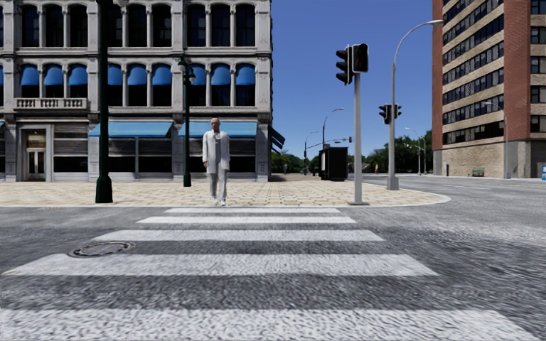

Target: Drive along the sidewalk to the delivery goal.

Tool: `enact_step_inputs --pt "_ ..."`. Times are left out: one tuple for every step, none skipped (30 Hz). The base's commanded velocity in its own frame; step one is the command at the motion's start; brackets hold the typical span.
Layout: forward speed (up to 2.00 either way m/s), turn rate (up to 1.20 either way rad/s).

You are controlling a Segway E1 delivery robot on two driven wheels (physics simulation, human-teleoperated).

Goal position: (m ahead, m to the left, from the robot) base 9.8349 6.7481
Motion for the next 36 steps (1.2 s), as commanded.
enact_step_inputs --pt "0.86 -0.34" --pt "0.89 -0.35" --pt "0.92 -0.35" --pt "0.95 -0.36" --pt "0.95 -0.36" --pt "0.96 -0.36" --pt "0.97 -0.36" --pt "0.98 -0.36" --pt "0.98 -0.36" --pt "0.98 -0.36" --pt "0.98 -0.36" --pt "1.0 -0.36" --pt "1.01 -0.36" --pt "1.01 -0.36" --pt "1.03 -0.36" --pt "1.05 -0.36" --pt "1.1 -0.36" --pt "1.1 -0.36" --pt "1.19 -0.36" --pt "1.62 -0.24" --pt "2.0 -0.13" --pt "2.0 -0.06" --pt "2.0 -0.06" --pt "2.0 0.0" --pt "2.0 0.0" --pt "2.0 0.0" --pt "2.0 0.0" --pt "2.0 0.0" --pt "2.0 0.0" --pt "2.0 0.0" --pt "2.0 0.0" --pt "2.0 0.0" --pt "2.0 0.0" --pt "2.0 0.0" --pt "2.0 0.0" --pt "2.0 0.0"
